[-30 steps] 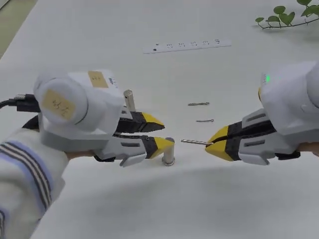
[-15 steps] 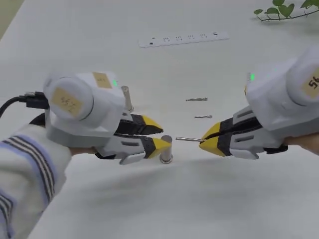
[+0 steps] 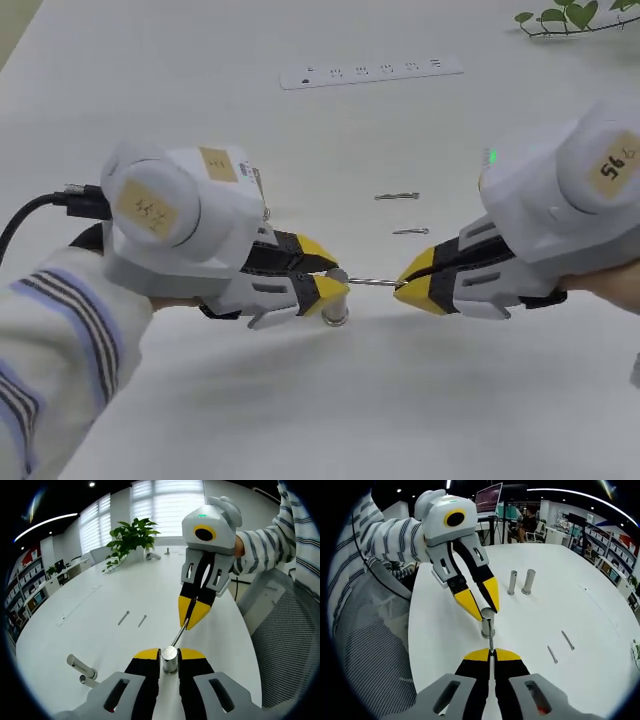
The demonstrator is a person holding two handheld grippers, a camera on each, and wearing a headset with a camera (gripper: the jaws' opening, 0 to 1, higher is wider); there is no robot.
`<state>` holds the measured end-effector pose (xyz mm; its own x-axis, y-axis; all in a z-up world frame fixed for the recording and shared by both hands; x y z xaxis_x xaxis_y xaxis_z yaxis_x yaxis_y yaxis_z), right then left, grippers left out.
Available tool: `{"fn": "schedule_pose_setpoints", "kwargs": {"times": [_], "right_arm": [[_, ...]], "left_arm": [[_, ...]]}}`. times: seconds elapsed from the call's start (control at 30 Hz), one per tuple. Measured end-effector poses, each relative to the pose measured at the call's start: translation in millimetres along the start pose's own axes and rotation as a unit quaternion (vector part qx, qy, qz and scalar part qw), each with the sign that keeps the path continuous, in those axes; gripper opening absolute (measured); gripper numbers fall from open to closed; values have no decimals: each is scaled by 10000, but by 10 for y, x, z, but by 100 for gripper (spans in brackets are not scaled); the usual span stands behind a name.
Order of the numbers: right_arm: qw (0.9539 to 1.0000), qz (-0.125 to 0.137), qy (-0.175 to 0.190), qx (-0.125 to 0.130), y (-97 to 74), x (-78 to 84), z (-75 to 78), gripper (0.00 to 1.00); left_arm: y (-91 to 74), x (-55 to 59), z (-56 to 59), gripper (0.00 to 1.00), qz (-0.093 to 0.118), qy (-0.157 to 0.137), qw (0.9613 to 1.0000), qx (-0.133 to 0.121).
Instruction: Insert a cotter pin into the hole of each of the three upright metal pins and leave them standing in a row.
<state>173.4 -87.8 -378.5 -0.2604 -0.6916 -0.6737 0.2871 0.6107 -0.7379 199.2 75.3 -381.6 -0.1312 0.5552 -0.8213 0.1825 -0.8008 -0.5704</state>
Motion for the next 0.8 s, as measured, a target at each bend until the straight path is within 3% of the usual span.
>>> {"fn": "schedule_pose_setpoints", "kwargs": {"times": [0.6,0.8], "right_arm": [[9998,-96,-149,-120,9,-20,-27,0],[9998,0,-138,-163,12,-50,-36,0]], "left_arm": [[11,10,-3,9,15,37,10000,12],[11,10,-1,9,5,46,10000,17]]}}
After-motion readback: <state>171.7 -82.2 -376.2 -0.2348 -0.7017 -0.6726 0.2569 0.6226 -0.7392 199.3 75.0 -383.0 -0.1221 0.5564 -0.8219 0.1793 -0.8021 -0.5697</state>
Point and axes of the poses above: the centre of the closed fingertips' face, and the gripper's own axes: y roughly forward along the fingers, z roughly to its right, x roughly out of its underside, the point moved 9 cm from there along -y, roughly backward along the fingers, and after that the axes turned 2 degrees about -y, right-handed, at the moved point
